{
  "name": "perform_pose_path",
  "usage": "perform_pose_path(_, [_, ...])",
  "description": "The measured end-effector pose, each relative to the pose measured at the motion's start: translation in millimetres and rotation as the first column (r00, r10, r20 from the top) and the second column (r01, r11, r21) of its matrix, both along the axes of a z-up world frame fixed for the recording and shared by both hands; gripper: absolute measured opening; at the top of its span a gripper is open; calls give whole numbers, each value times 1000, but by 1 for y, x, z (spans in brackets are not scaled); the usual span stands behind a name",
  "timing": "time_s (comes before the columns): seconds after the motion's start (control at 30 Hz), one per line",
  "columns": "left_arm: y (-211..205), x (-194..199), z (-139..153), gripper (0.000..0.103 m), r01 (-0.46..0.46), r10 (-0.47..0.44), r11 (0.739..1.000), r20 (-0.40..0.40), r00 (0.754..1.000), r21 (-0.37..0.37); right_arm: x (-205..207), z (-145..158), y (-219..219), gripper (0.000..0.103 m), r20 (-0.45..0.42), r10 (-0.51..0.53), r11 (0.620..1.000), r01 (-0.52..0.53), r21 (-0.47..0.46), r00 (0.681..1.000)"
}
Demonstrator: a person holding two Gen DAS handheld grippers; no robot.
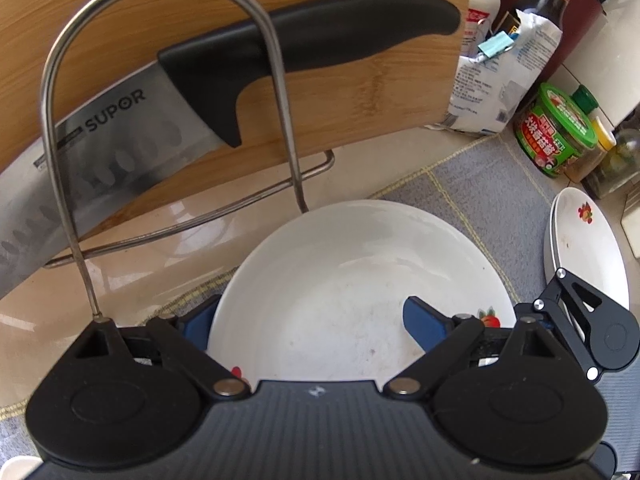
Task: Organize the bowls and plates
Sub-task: 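Lift the plate with the left tool and carry it toward the plate stack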
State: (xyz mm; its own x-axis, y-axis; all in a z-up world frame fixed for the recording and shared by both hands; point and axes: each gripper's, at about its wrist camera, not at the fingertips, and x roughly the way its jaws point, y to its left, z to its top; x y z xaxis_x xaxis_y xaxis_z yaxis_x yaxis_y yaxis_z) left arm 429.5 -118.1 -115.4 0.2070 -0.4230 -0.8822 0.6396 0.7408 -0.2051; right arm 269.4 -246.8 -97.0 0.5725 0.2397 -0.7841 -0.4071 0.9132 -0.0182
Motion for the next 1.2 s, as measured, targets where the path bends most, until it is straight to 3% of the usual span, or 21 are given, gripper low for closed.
perform_pose_path(0.33, [7, -2, 5, 93, -17, 17, 1000, -3, 1000, -18, -2, 8, -5, 103, -9, 1, 1000, -1, 11, 1000])
perform_pose_path(1.2, [-8, -41, 47, 93, 27, -23, 998, 82, 996, -54, -41, 47, -12, 103, 34, -37, 999, 37, -10, 999])
